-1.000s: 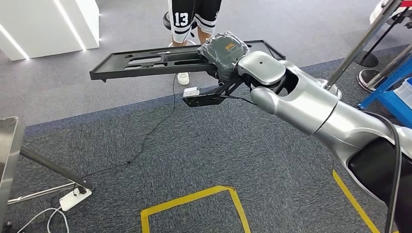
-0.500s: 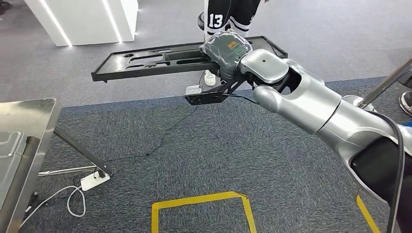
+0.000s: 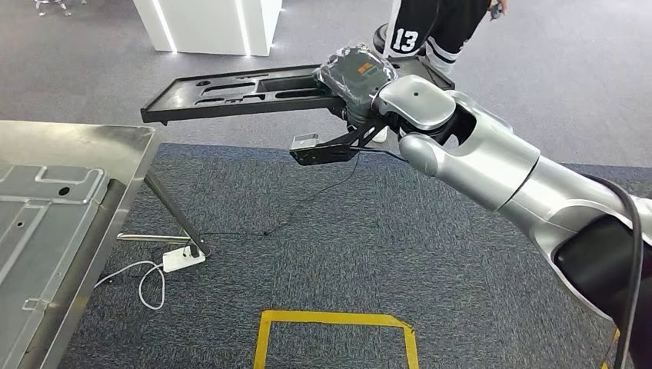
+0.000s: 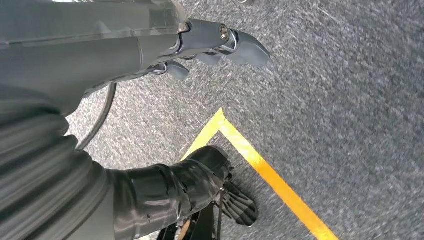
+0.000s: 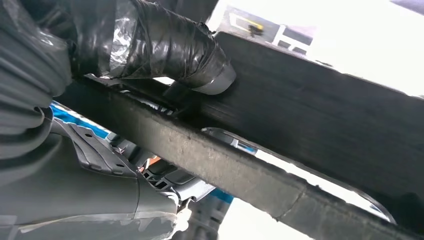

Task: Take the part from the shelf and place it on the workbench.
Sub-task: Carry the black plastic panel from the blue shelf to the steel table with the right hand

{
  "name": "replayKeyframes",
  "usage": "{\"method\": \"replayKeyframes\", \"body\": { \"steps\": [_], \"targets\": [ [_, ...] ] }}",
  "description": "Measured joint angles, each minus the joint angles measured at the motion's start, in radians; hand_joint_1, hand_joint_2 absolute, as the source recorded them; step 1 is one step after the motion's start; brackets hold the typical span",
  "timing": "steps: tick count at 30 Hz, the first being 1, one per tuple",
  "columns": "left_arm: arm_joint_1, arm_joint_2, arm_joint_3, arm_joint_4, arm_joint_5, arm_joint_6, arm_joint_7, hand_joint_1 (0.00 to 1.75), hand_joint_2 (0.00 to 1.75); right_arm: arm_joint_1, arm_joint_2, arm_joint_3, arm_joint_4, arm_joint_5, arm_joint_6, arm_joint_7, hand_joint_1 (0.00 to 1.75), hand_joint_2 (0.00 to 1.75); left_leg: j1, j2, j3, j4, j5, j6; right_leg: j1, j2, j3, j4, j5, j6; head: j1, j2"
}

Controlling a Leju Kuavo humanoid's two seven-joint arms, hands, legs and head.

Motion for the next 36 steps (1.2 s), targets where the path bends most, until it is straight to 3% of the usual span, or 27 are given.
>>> {"method": "replayKeyframes", "body": {
  "steps": [1, 3, 5, 6, 7, 8, 10, 12, 15, 17, 19, 21, 22, 23, 26, 28, 29, 30, 32, 34, 36],
  "targets": [
    [0.000, 0.001, 0.000, 0.000, -0.002, 0.001, 0.000, 0.00, 1.75, 0.001, -0.001, 0.000, 0.000, 0.000, 0.000, 0.000, 1.75, 1.75, 0.001, -0.009, 0.001, -0.002, 0.002, 0.007, -0.004, 0.025, -0.010, 0.025, -0.018, 0.003, 0.000, 0.000],
    [-0.001, 0.002, 0.000, 0.000, -0.005, 0.004, 0.000, 0.00, 1.75, 0.002, -0.006, 0.000, 0.000, 0.001, 0.000, 0.000, 1.75, 1.75, -0.001, -0.028, 0.002, -0.004, 0.003, 0.017, -0.008, 0.083, -0.064, 0.137, -0.078, 0.004, 0.000, 0.000],
    [-0.002, 0.002, 0.000, 0.000, -0.006, 0.006, 0.000, 0.00, 1.75, 0.008, -0.012, 0.000, 0.001, 0.001, 0.000, 0.000, 1.75, 1.75, -0.005, -0.050, 0.002, -0.004, 0.003, 0.022, -0.007, 0.100, -0.132, 0.263, -0.120, 0.001, 0.000, 0.000],
    [-0.001, 0.002, 0.000, 0.000, -0.006, 0.006, 0.000, 0.00, 1.75, 0.011, -0.014, 0.000, 0.001, 0.002, 0.000, 0.000, 1.75, 1.75, -0.007, -0.063, 0.002, -0.003, 0.003, 0.022, -0.006, 0.103, -0.149, 0.286, -0.115, -0.002, 0.000, 0.000],
    [-0.001, 0.002, 0.000, 0.000, -0.006, 0.006, 0.000, 0.00, 1.75, 0.014, -0.015, 0.000, 0.001, 0.002, 0.000, 0.000, 1.75, 1.75, -0.009, -0.076, 0.002, -0.003, 0.003, 0.022, -0.005, 0.105, -0.146, 0.268, -0.090, -0.007, 0.000, 0.000],
    [-0.001, 0.002, 0.000, 0.000, -0.007, 0.006, 0.000, 0.00, 1.75, 0.014, -0.015, 0.000, 0.002, 0.002, 0.000, 0.000, 1.75, 1.75, -0.010, -0.089, 0.003, -0.001, 0.003, 0.022, -0.004, 0.114, -0.124, 0.212, -0.051, -0.013, 0.000, 0.000],
    [-0.002, 0.001, 0.000, 0.000, -0.008, 0.006, 0.000, 0.00, 1.75, 0.011, -0.017, -0.001, 0.001, 0.003, 0.000, 0.000, 1.75, 1.75, -0.011, -0.113, 0.002, 0.003, 0.003, 0.020, -0.002, 0.157, -0.068, 0.076, 0.015, -0.024, 0.000, 0.000],
    [-0.002, 0.001, 0.000, 0.000, -0.008, 0.006, -0.001, 0.00, 1.75, 0.008, -0.020, -0.002, 0.001, 0.004, 0.000, 0.000, 1.75, 1.75, -0.007, -0.133, -0.005, 0.004, 0.005, 0.013, 0.000, 0.182, -0.040, 0.012, 0.034, -0.026, 0.000, 0.000],
    [0.002, 0.001, 0.000, 0.000, -0.009, 0.007, -0.002, 0.00, 1.75, 0.007, -0.021, -0.002, -0.001, 0.006, 0.000, -0.001, 1.75, 1.75, -0.002, -0.159, -0.011, -0.001, 0.011, -0.004, 0.001, 0.148, -0.027, -0.005, 0.039, -0.029, 0.000, 0.000],
    [0.003, 0.001, 0.000, 0.000, -0.010, 0.007, -0.003, 0.00, 1.75, 0.006, -0.021, -0.002, -0.001, 0.008, 0.000, -0.001, 1.75, 1.75, -0.006, -0.113, -0.031, 0.041, -0.017, -0.012, -0.002, 0.119, -0.016, -0.022, 0.046, -0.038, -0.002, 0.000],
    [0.002, 0.002, 0.000, 0.000, -0.011, 0.008, -0.003, 0.00, 1.75, 0.004, -0.022, -0.002, -0.002, 0.010, 0.000, 0.000, 1.75, 1.75, -0.007, -0.044, -0.085, 0.158, -0.078, -0.019, 0.002, 0.092, -0.010, -0.028, 0.048, -0.044, -0.004, 0.000],
    [0.002, 0.002, 0.000, 0.000, -0.012, 0.008, -0.003, 0.00, 1.75, 0.006, -0.023, -0.002, -0.002, 0.012, 0.001, 0.000, 1.75, 1.75, -0.002, -0.020, -0.135, 0.261, -0.113, -0.026, 0.004, 0.065, -0.011, -0.027, 0.046, -0.045, -0.004, 0.000],
    [0.002, 0.001, 0.000, 0.000, -0.013, 0.008, -0.003, 0.00, 1.75, 0.007, -0.023, -0.002, -0.002, 0.012, 0.001, 0.000, 1.75, 1.75, 0.000, -0.016, -0.137, 0.267, -0.106, -0.028, 0.005, 0.052, -0.011, -0.026, 0.045, -0.044, -0.004, 0.000],
    [0.002, 0.000, 0.000, 0.000, -0.013, 0.008, -0.002, 0.00, 1.75, 0.008, -0.023, -0.002, -0.002, 0.012, 0.001, -0.001, 1.75, 1.75, 0.003, -0.012, -0.118, 0.232, -0.083, -0.030, 0.006, 0.039, -0.010, -0.025, 0.043, -0.043, -0.004, 0.000],
    [0.001, 0.001, 0.000, 0.000, -0.014, 0.010, -0.002, 0.00, 1.75, 0.005, -0.024, -0.002, -0.002, 0.013, 0.001, -0.001, 1.75, 1.75, -0.002, 0.030, -0.011, 0.040, -0.010, -0.024, 0.010, 0.006, -0.008, -0.018, 0.033, -0.034, -0.004, 0.000],
    [0.001, 0.002, 0.000, 0.000, -0.015, 0.011, -0.002, 0.00, 1.75, 0.003, -0.025, -0.002, -0.002, 0.014, 0.001, -0.001, 1.75, 1.75, -0.010, 0.042, 0.011, -0.006, -0.003, -0.011, 0.015, -0.010, -0.008, -0.016, 0.029, -0.026, -0.003, 0.000],
    [0.002, 0.002, 0.000, 0.000, -0.015, 0.012, -0.002, 0.00, 1.75, 0.003, -0.025, -0.002, -0.002, 0.014, 0.001, -0.001, 1.75, 1.75, -0.011, 0.031, 0.009, -0.007, 0.000, -0.005, 0.015, -0.018, -0.007, -0.016, 0.028, -0.022, -0.003, 0.000],
    [0.003, 0.002, 0.000, 0.000, -0.015, 0.012, -0.001, 0.00, 1.75, 0.003, -0.025, -0.002, -0.002, 0.014, 0.001, -0.001, 1.75, 1.75, -0.010, 0.020, 0.009, -0.010, 0.002, 0.002, 0.013, -0.020, -0.006, -0.015, 0.025, -0.017, -0.003, 0.000],
    [0.003, 0.002, 0.000, -0.001, -0.015, 0.012, -0.001, 0.00, 1.75, 0.002, -0.026, -0.003, -0.003, 0.014, 0.002, -0.001, 1.75, 1.75, -0.007, 0.000, 0.013, -0.017, 0.006, 0.013, 0.006, 0.021, -0.018, 0.017, 0.000, -0.007, -0.003, 0.000],
    [0.000, 0.003, 0.000, -0.001, -0.015, 0.013, -0.001, 0.00, 1.75, 0.003, -0.029, -0.003, -0.003, 0.014, 0.002, -0.001, 1.75, 1.75, -0.006, -0.018, 0.015, -0.020, 0.009, 0.023, 0.000, 0.082, -0.068, 0.127, -0.060, -0.002, -0.003, 0.000],
    [-0.001, 0.003, 0.000, -0.001, -0.015, 0.013, -0.001, 0.00, 1.75, 0.007, -0.033, -0.004, -0.002, 0.014, 0.002, -0.001, 1.75, 1.75, -0.008, -0.041, 0.013, -0.018, 0.010, 0.027, -0.001, 0.100, -0.131, 0.253, -0.106, -0.002, -0.003, 0.000]
  ]
}}
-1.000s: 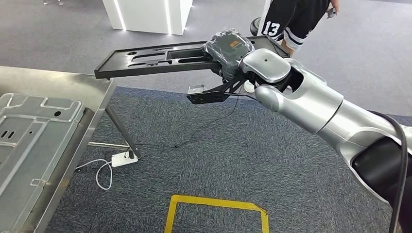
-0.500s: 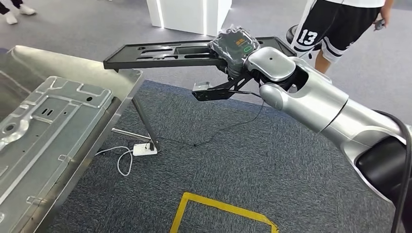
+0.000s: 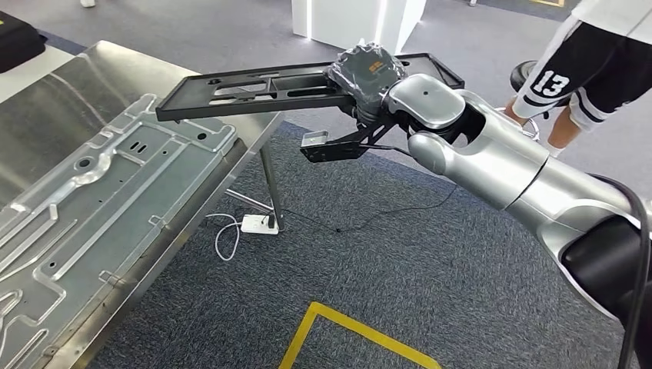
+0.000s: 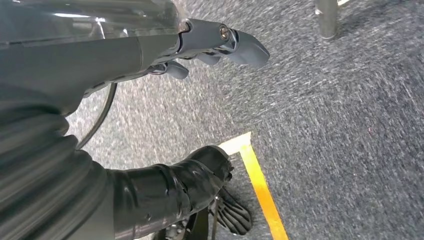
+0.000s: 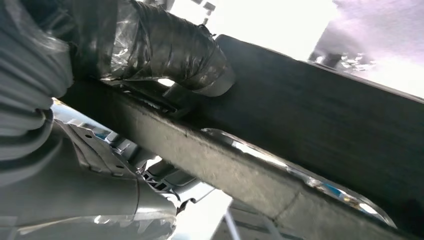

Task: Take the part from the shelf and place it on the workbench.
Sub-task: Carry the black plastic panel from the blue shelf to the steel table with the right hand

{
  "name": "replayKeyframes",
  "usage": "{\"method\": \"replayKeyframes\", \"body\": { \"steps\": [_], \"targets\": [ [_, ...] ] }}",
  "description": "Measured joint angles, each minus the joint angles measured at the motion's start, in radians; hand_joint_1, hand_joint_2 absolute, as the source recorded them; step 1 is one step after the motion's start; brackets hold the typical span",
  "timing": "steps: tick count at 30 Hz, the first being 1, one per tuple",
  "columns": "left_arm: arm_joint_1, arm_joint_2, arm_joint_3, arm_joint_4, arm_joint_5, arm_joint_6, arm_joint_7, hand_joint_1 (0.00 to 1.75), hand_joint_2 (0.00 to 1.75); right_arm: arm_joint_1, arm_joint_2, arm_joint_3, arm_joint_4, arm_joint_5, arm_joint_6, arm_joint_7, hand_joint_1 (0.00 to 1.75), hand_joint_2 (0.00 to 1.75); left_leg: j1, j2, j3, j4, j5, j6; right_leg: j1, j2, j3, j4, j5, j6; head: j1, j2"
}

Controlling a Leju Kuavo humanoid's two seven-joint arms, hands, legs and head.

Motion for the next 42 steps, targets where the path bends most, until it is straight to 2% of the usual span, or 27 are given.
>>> {"method": "replayKeyframes", "body": {
  "steps": [1, 2, 3, 5, 7, 9, 10, 12, 14, 16, 17, 18, 19, 21, 23, 25, 27, 29, 31, 32, 33, 34, 36, 38, 40, 41, 42],
  "targets": [
    [0.000, 0.000, 0.000, 0.000, 0.000, 0.000, 0.000, 0.00, 1.75, 0.003, -0.002, 0.000, 0.000, 0.000, 0.000, 0.000, 1.75, 1.75, -0.001, -0.013, 0.000, 0.002, 0.000, 0.001, 0.000, 0.002, -0.015, 0.025, 0.002, -0.001, 0.000, 0.000],
    [0.000, 0.000, 0.000, 0.000, 0.000, 0.000, 0.000, 0.00, 1.75, 0.004, -0.002, 0.000, 0.000, 0.000, 0.000, 0.000, 1.75, 1.75, -0.001, -0.026, -0.001, 0.004, 0.000, 0.000, 0.000, 0.003, -0.012, 0.012, 0.023, -0.003, 0.000, 0.000],
    [0.001, 0.000, 0.000, 0.000, 0.000, 0.000, 0.000, 0.00, 1.75, 0.004, -0.003, 0.000, 0.000, 0.000, 0.001, 0.000, 1.75, 1.75, -0.001, -0.040, 0.000, 0.006, -0.001, 0.000, 0.000, 0.010, 0.009, -0.039, 0.059, -0.006, 0.000, 0.000],
    [0.000, 0.000, 0.000, 0.000, 0.000, 0.000, 0.000, 0.00, 1.75, -0.001, -0.003, 0.000, 0.000, 0.000, 0.001, 0.000, 1.75, 1.75, -0.001, -0.065, -0.004, 0.012, -0.001, -0.004, -0.003, 0.055, 0.069, -0.176, 0.124, -0.012, 0.000, 0.000],
    [0.000, -0.001, 0.000, 0.000, 0.000, 0.000, 0.000, 0.00, 1.75, -0.004, -0.004, -0.001, 0.000, 0.000, 0.001, 0.000, 1.75, 1.75, 0.001, -0.087, -0.012, 0.014, 0.001, -0.012, -0.003, 0.086, 0.099, -0.246, 0.144, -0.013, 0.000, 0.000],
    [0.003, -0.001, 0.000, 0.000, 0.000, 0.000, 0.001, 0.00, 1.75, -0.005, -0.004, -0.001, 0.000, 0.000, 0.002, 0.000, 1.75, 1.75, 0.004, -0.112, -0.019, 0.010, 0.008, -0.026, -0.002, 0.067, 0.105, -0.254, 0.145, -0.014, 0.000, 0.000],
    [0.005, -0.001, 0.000, 0.000, 0.000, 0.000, 0.001, 0.00, 1.75, -0.006, -0.003, -0.001, 0.000, 0.000, 0.002, 0.000, 1.75, 1.75, 0.005, -0.112, -0.022, 0.012, 0.008, -0.030, -0.003, 0.053, 0.108, -0.259, 0.148, -0.018, 0.000, 0.000],
    [0.006, -0.001, 0.000, 0.000, 0.000, 0.000, 0.001, 0.00, 1.75, -0.008, -0.003, -0.001, 0.000, 0.001, 0.002, 0.000, 1.75, 1.75, 0.001, -0.064, -0.043, 0.053, -0.020, -0.039, -0.006, 0.023, 0.116, -0.274, 0.155, -0.030, -0.002, 0.000],
    [0.004, 0.000, 0.000, 0.000, 0.000, 0.001, 0.001, 0.00, 1.75, -0.010, -0.002, -0.001, 0.000, 0.002, 0.003, 0.001, 1.75, 1.75, 0.001, 0.001, -0.095, 0.167, -0.082, -0.046, -0.003, -0.004, 0.119, -0.279, 0.156, -0.038, -0.004, 0.000],
    [0.003, -0.001, 0.000, 0.000, 0.000, 0.001, 0.001, 0.00, 1.75, -0.010, -0.002, -0.001, 0.000, 0.002, 0.004, 0.001, 1.75, 1.75, 0.005, 0.021, -0.143, 0.271, -0.120, -0.052, 0.001, -0.032, 0.118, -0.279, 0.155, -0.039, -0.004, 0.000],
    [0.003, -0.002, 0.000, 0.000, 0.000, 0.001, 0.002, 0.00, 1.75, -0.009, -0.002, -0.001, 0.000, 0.002, 0.006, 0.001, 1.75, 1.75, 0.007, 0.024, -0.145, 0.278, -0.115, -0.055, 0.001, -0.046, 0.118, -0.278, 0.153, -0.038, -0.004, 0.000],
    [0.003, -0.002, 0.000, 0.000, 0.000, 0.001, 0.002, 0.00, 1.75, -0.009, -0.002, 0.000, 0.000, 0.002, 0.006, 0.000, 1.75, 1.75, 0.009, 0.029, -0.125, 0.244, -0.093, -0.057, 0.002, -0.060, 0.119, -0.277, 0.151, -0.036, -0.004, 0.000],
    [0.003, -0.002, 0.000, 0.000, 0.000, 0.001, 0.002, 0.00, 1.75, -0.009, -0.002, 0.000, 0.000, 0.002, 0.007, 0.000, 1.75, 1.75, 0.010, 0.039, -0.089, 0.180, -0.061, -0.058, 0.002, -0.072, 0.120, -0.275, 0.149, -0.033, -0.004, 0.000],
    [0.003, -0.001, 0.000, 0.000, 0.000, 0.001, 0.002, 0.00, 1.75, -0.011, -0.001, 0.000, 0.000, 0.002, 0.009, 0.000, 1.75, 1.75, 0.005, 0.074, -0.020, 0.056, -0.022, -0.053, 0.006, -0.094, 0.121, -0.270, 0.141, -0.024, -0.003, 0.000],
    [0.003, -0.001, 0.000, 0.000, 0.000, 0.002, 0.003, 0.00, 1.75, -0.013, 0.001, 0.000, 0.000, 0.003, 0.010, 0.001, 1.75, 1.75, -0.003, 0.085, 0.000, 0.014, -0.018, -0.039, 0.011, -0.110, 0.122, -0.267, 0.136, -0.016, -0.002, 0.000],
    [0.005, -0.001, 0.000, 0.000, 0.000, 0.003, 0.004, 0.00, 1.75, -0.014, 0.005, 0.000, 0.000, 0.003, 0.010, 0.002, 1.75, 1.75, -0.003, 0.064, 0.000, 0.010, -0.015, -0.024, 0.010, -0.120, 0.126, -0.267, 0.132, -0.006, -0.002, 0.000],
    [0.004, -0.001, 0.000, 0.000, -0.001, 0.004, 0.004, 0.00, 1.75, -0.015, 0.008, 0.000, 0.000, 0.003, 0.010, 0.002, 1.75, 1.75, 0.000, 0.045, 0.006, 0.004, -0.011, -0.012, 0.002, -0.078, 0.117, -0.237, 0.108, 0.003, -0.002, 0.000],
    [0.001, 0.000, 0.000, 0.000, -0.002, 0.005, 0.004, 0.00, 1.75, -0.016, 0.005, -0.001, 0.001, 0.003, 0.010, 0.003, 1.75, 1.75, 0.001, 0.024, 0.010, 0.001, -0.010, -0.002, -0.005, -0.018, 0.066, -0.128, 0.051, 0.008, -0.002, 0.000],
    [0.000, 0.000, 0.000, 0.000, -0.003, 0.005, 0.007, 0.00, 1.75, -0.013, 0.001, -0.001, 0.003, 0.003, 0.011, 0.004, 1.75, 1.75, -0.001, 0.000, 0.010, 0.002, -0.010, 0.003, -0.006, 0.000, -0.001, -0.001, 0.008, 0.010, -0.002, 0.000],
    [0.000, 0.000, 0.000, 0.000, -0.003, 0.005, 0.009, 0.00, 1.75, -0.012, 0.000, -0.001, 0.003, 0.003, 0.011, 0.005, 1.75, 1.75, -0.002, -0.014, 0.010, 0.004, -0.010, 0.004, -0.006, 0.002, -0.018, 0.024, 0.012, 0.009, -0.002, 0.000],
    [0.000, 0.000, 0.001, 0.000, -0.003, 0.005, 0.011, 0.00, 1.75, -0.011, 0.000, -0.001, 0.004, 0.003, 0.012, 0.005, 1.75, 1.75, -0.003, -0.028, 0.010, 0.005, -0.011, 0.004, -0.006, 0.004, -0.018, 0.010, 0.035, 0.007, -0.002, 0.000],
    [0.000, 0.000, 0.001, 0.000, -0.003, 0.005, 0.013, 0.00, 1.75, -0.011, 0.000, 0.000, 0.004, 0.003, 0.014, 0.007, 1.75, 1.75, -0.003, -0.042, 0.011, 0.007, -0.012, 0.003, -0.006, 0.010, 0.001, -0.041, 0.073, 0.003, -0.002, 0.000],
    [-0.001, 0.000, 0.002, 0.000, -0.003, 0.005, 0.014, 0.00, 1.75, -0.013, 0.001, 0.000, 0.005, 0.003, 0.016, 0.011, 1.75, 1.75, -0.003, -0.068, 0.010, 0.011, -0.014, 0.000, -0.007, 0.051, 0.058, -0.179, 0.141, -0.007, -0.002, 0.000],
    [-0.001, -0.001, 0.002, 0.000, -0.003, 0.006, 0.016, 0.00, 1.75, -0.016, 0.005, 0.000, 0.005, 0.005, 0.018, 0.014, 1.75, 1.75, 0.001, -0.091, 0.002, 0.013, -0.012, -0.009, -0.005, 0.080, 0.090, -0.251, 0.161, -0.011, -0.002, 0.000],
    [0.001, 0.000, 0.003, 0.000, -0.003, 0.007, 0.019, 0.00, 1.75, -0.018, 0.013, 0.001, 0.007, 0.006, 0.018, 0.016, 1.75, 1.75, 0.007, -0.116, -0.005, 0.009, -0.006, -0.022, -0.003, 0.064, 0.096, -0.261, 0.161, -0.014, -0.001, 0.000],
    [0.003, -0.001, 0.003, 0.000, -0.003, 0.009, 0.021, 0.00, 1.75, -0.019, 0.019, 0.001, 0.009, 0.006, 0.018, 0.016, 1.75, 1.75, 0.007, -0.112, -0.007, 0.010, -0.007, -0.027, -0.003, 0.050, 0.102, -0.270, 0.163, -0.017, -0.001, 0.000],
    [0.003, -0.001, 0.003, 0.000, -0.003, 0.010, 0.022, 0.00, 1.75, -0.020, 0.023, 0.002, 0.010, 0.006, 0.018, 0.016, 1.75, 1.75, 0.005, -0.090, -0.012, 0.020, -0.014, -0.032, -0.005, 0.036, 0.109, -0.279, 0.167, -0.021, -0.002, 0.000]
  ]
}}
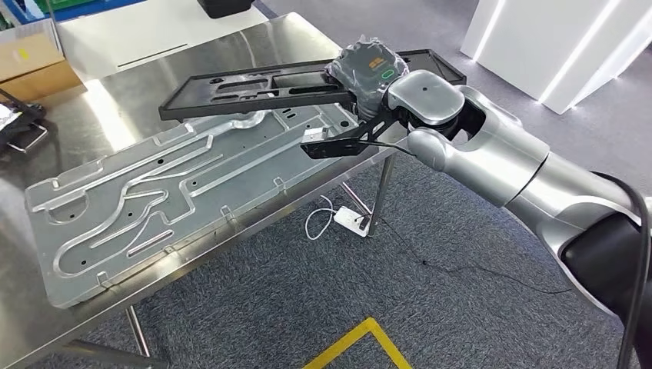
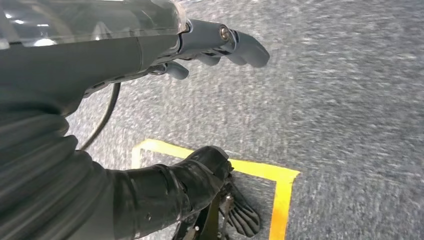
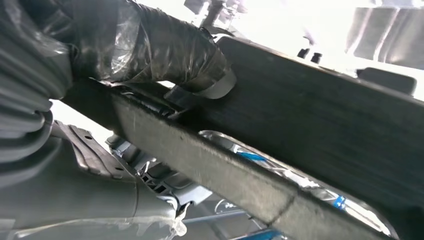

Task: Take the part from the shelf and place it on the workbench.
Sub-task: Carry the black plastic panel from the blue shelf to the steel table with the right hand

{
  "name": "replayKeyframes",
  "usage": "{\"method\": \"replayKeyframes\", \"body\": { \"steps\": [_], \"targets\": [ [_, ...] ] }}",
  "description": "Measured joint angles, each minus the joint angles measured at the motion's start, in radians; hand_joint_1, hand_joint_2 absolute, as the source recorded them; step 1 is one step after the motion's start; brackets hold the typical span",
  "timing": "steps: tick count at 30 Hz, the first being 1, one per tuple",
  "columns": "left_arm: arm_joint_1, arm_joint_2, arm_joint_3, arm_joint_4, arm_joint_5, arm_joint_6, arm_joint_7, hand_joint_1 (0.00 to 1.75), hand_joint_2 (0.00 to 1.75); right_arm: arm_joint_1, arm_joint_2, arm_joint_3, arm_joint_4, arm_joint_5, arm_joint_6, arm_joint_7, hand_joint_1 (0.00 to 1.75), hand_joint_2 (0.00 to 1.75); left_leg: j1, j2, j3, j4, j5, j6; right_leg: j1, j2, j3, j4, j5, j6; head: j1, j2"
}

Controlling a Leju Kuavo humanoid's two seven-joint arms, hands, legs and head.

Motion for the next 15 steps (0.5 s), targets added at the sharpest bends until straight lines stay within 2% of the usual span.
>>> {"method": "replayKeyframes", "body": {
  "steps": [1, 2, 3, 4, 5, 6, 7, 9, 10, 11, 12, 14, 15],
  "targets": [
    [0.000, 0.000, 0.000, 0.000, 0.000, 0.002, 0.000, 0.00, 1.75, -0.002, 0.003, 0.001, 0.002, 0.000, 0.000, 0.000, 1.75, 1.75, -0.002, 0.033, -0.014, 0.029, -0.018, -0.005, -0.002, -0.015, 0.006, -0.009, 0.003, -0.004, 0.000, 0.000],
    [-0.001, 0.001, 0.000, 0.000, 0.000, 0.003, 0.000, 0.00, 1.75, -0.004, 0.005, 0.001, 0.004, 0.000, 0.000, 0.000, 1.75, 1.75, -0.001, 0.071, -0.038, 0.079, -0.045, -0.010, -0.002, -0.030, 0.011, -0.014, 0.004, -0.007, -0.001, 0.000],
    [-0.002, 0.002, 0.000, 0.000, 0.000, 0.004, 0.000, 0.00, 1.75, -0.005, 0.006, 0.002, 0.006, 0.000, 0.000, 0.000, 1.75, 1.75, 0.000, 0.097, -0.069, 0.141, -0.074, -0.017, -0.001, -0.044, 0.012, -0.015, 0.003, -0.010, -0.002, 0.000],
    [-0.003, 0.003, 0.001, 0.000, -0.001, 0.005, 0.000, 0.00, 1.75, -0.005, 0.006, 0.003, 0.008, 0.000, 0.000, 0.000, 1.75, 1.75, 0.003, 0.108, -0.100, 0.201, -0.097, -0.023, 0.000, -0.059, 0.012, -0.015, 0.002, -0.011, -0.002, 0.000],
    [-0.003, 0.003, 0.001, 0.000, -0.002, 0.005, 0.000, 0.00, 1.75, -0.003, 0.006, 0.004, 0.011, 0.000, 0.000, 0.000, 1.75, 1.75, 0.007, 0.113, -0.120, 0.238, -0.106, -0.028, -0.001, -0.073, 0.012, -0.014, 0.000, -0.011, -0.002, 0.000],
    [-0.003, 0.003, 0.001, 0.000, -0.003, 0.006, 0.000, 0.00, 1.75, -0.002, 0.007, 0.005, 0.014, 0.000, 0.000, 0.000, 1.75, 1.75, 0.010, 0.116, -0.123, 0.241, -0.096, -0.033, -0.001, -0.086, 0.012, -0.013, -0.001, -0.009, -0.002, 0.000],
    [-0.002, 0.003, 0.001, 0.000, -0.004, 0.007, 0.000, 0.00, 1.75, -0.001, 0.008, 0.006, 0.016, 0.000, -0.001, 0.000, 1.75, 1.75, 0.013, 0.121, -0.105, 0.205, -0.071, -0.036, -0.002, -0.098, 0.012, -0.011, -0.004, -0.006, -0.002, 0.000],
    [-0.002, 0.003, 0.001, 0.000, -0.005, 0.009, 0.000, 0.00, 1.75, 0.000, 0.010, 0.007, 0.018, 0.000, -0.001, 0.000, 1.75, 1.75, 0.013, 0.152, -0.037, 0.079, -0.015, -0.040, -0.002, -0.120, 0.011, 0.000, -0.013, 0.005, -0.002, 0.000],
    [-0.002, 0.004, 0.001, 0.000, -0.005, 0.010, 0.000, 0.00, 1.75, 0.000, 0.011, 0.007, 0.019, 0.001, -0.002, 0.000, 1.75, 1.75, 0.011, 0.167, -0.012, 0.030, 0.001, -0.036, 0.000, -0.129, 0.010, 0.007, -0.019, 0.011, -0.001, 0.000],
    [-0.002, 0.004, 0.001, 0.000, -0.006, 0.011, 0.001, 0.00, 1.75, 0.000, 0.012, 0.007, 0.020, 0.001, -0.002, 0.001, 1.75, 1.75, 0.008, 0.176, 0.000, 0.004, 0.006, -0.028, 0.003, -0.137, 0.010, 0.011, -0.022, 0.017, -0.001, 0.000],
    [-0.002, 0.004, 0.001, 0.000, -0.006, 0.011, 0.001, 0.00, 1.75, 0.000, 0.013, 0.007, 0.021, 0.001, -0.003, 0.001, 1.75, 1.75, 0.005, 0.175, -0.001, 0.002, 0.002, -0.018, 0.007, -0.146, 0.011, 0.013, -0.024, 0.021, -0.001, 0.000],
    [-0.001, 0.004, 0.002, -0.001, -0.006, 0.013, 0.001, 0.00, 1.75, 0.000, 0.018, 0.007, 0.023, 0.002, -0.003, 0.001, 1.75, 1.75, 0.006, 0.153, -0.002, 0.000, 0.005, 0.000, 0.007, -0.159, 0.014, 0.013, -0.029, 0.030, 0.000, 0.000],
    [-0.001, 0.004, 0.002, -0.001, -0.006, 0.014, 0.000, 0.00, 1.75, 0.000, 0.020, 0.007, 0.025, 0.002, -0.004, 0.001, 1.75, 1.75, 0.007, 0.143, -0.001, -0.001, 0.006, 0.006, 0.003, -0.149, 0.014, 0.020, -0.038, 0.035, 0.000, 0.000]
  ]
}}
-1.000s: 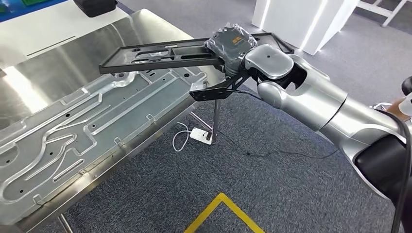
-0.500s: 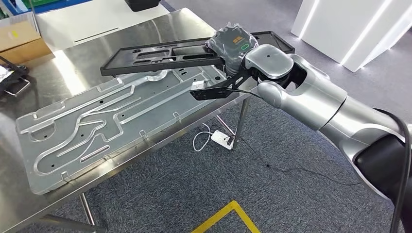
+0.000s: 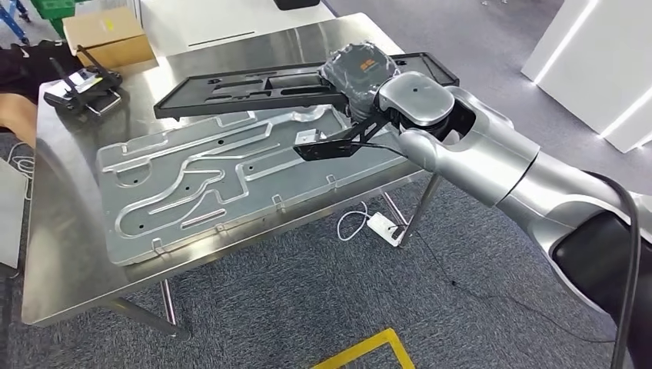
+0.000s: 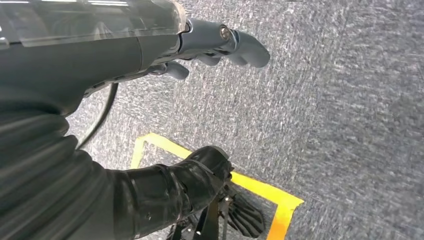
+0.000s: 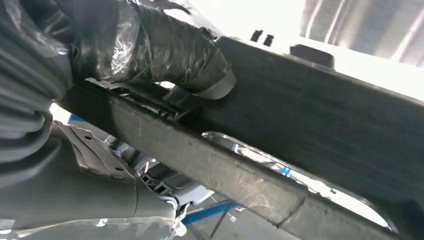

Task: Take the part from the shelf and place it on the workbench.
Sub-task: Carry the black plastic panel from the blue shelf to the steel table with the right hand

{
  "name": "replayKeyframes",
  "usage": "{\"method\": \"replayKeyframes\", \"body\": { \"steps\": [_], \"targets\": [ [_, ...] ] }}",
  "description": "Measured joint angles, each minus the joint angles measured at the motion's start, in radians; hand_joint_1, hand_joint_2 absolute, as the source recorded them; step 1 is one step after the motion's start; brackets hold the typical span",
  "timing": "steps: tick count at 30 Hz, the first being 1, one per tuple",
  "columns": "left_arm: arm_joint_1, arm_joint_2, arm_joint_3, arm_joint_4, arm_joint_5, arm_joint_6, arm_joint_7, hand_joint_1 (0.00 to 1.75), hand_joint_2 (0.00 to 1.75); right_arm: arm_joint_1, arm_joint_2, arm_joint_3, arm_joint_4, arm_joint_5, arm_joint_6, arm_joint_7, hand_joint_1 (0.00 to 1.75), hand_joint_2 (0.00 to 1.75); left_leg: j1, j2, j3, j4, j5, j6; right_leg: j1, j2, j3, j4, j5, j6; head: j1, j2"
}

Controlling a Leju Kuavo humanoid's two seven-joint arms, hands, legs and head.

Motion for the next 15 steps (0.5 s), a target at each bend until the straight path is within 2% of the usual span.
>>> {"method": "replayKeyframes", "body": {
  "steps": [1, 3, 4, 5, 6, 7, 9, 10, 11, 13, 15],
  "targets": [
    [-0.001, 0.000, 0.000, 0.000, 0.000, 0.001, 0.000, 0.00, 1.75, 0.000, 0.001, 0.000, 0.001, 0.000, -0.002, 0.000, 1.75, 1.75, 0.002, -0.009, 0.001, -0.002, 0.002, 0.007, -0.004, 0.023, -0.009, 0.024, -0.018, 0.003, 0.000, 0.000],
    [-0.003, 0.000, 0.001, 0.000, 0.000, 0.004, -0.001, 0.00, 1.75, 0.001, 0.000, 0.000, 0.002, 0.002, -0.006, -0.001, 1.75, 1.75, 0.001, -0.026, 0.003, -0.004, 0.003, 0.017, -0.008, 0.083, -0.059, 0.134, -0.077, 0.005, 0.000, 0.000],
    [-0.004, 0.000, 0.001, 0.000, 0.000, 0.005, -0.001, 0.00, 1.75, 0.003, -0.001, 0.000, 0.004, 0.003, -0.008, -0.001, 1.75, 1.75, -0.002, -0.035, 0.003, -0.004, 0.003, 0.021, -0.007, 0.100, -0.095, 0.205, -0.106, 0.004, 0.000, 0.000],
    [-0.004, 0.000, 0.002, 0.000, 0.000, 0.006, -0.001, 0.00, 1.75, 0.005, -0.002, 0.000, 0.005, 0.004, -0.009, -0.002, 1.75, 1.75, -0.004, -0.046, 0.003, -0.004, 0.003, 0.023, -0.006, 0.109, -0.126, 0.262, -0.123, 0.003, 0.000, 0.000],
    [-0.004, 0.000, 0.002, 0.000, 0.000, 0.006, -0.001, 0.00, 1.75, 0.008, -0.003, 0.000, 0.007, 0.005, -0.009, -0.003, 1.75, 1.75, -0.007, -0.056, 0.003, -0.004, 0.004, 0.025, -0.005, 0.113, -0.144, 0.289, -0.121, 0.000, 0.000, 0.000],
    [-0.003, 0.000, 0.003, 0.000, 0.000, 0.006, -0.001, 0.00, 1.75, 0.011, -0.003, 0.000, 0.008, 0.006, -0.009, -0.004, 1.75, 1.75, -0.011, -0.066, 0.004, -0.004, 0.004, 0.025, -0.004, 0.115, -0.143, 0.274, -0.100, -0.006, 0.000, 0.000],
    [-0.002, -0.001, 0.004, 0.000, 0.000, 0.006, 0.000, 0.00, 1.75, 0.011, -0.003, -0.001, 0.009, 0.006, -0.010, -0.004, 1.75, 1.75, -0.015, -0.081, 0.006, -0.003, 0.004, 0.025, 0.004, 0.122, -0.092, 0.151, -0.025, -0.025, 0.000, 0.000],
    [-0.002, -0.002, 0.005, 0.000, 0.000, 0.008, 0.001, 0.00, 1.75, 0.011, -0.003, -0.001, 0.009, 0.006, -0.011, -0.004, 1.75, 1.75, -0.017, -0.086, 0.006, -0.002, 0.004, 0.025, 0.008, 0.126, -0.063, 0.083, 0.004, -0.035, 0.000, 0.000],
    [-0.002, -0.002, 0.005, 0.000, 0.000, 0.010, 0.003, 0.00, 1.75, 0.010, -0.003, -0.001, 0.009, 0.006, -0.013, -0.004, 1.75, 1.75, -0.018, -0.091, 0.006, -0.002, 0.004, 0.023, 0.012, 0.129, -0.041, 0.034, 0.021, -0.042, 0.000, 0.000],
    [-0.001, -0.003, 0.008, 0.000, 0.000, 0.015, 0.011, 0.00, 1.75, 0.010, -0.003, -0.002, 0.009, 0.005, -0.015, -0.005, 1.75, 1.75, -0.017, -0.098, 0.003, -0.003, 0.005, 0.016, 0.017, 0.130, -0.028, 0.003, 0.024, -0.045, 0.000, 0.000],
    [0.001, -0.004, 0.011, 0.000, 0.000, 0.020, 0.018, 0.00, 1.75, 0.011, -0.002, -0.002, 0.009, 0.005, -0.016, -0.005, 1.75, 1.75, -0.017, -0.094, 0.003, -0.002, 0.003, 0.007, 0.013, 0.125, -0.021, -0.009, 0.030, -0.046, 0.000, 0.000]
  ]
}}
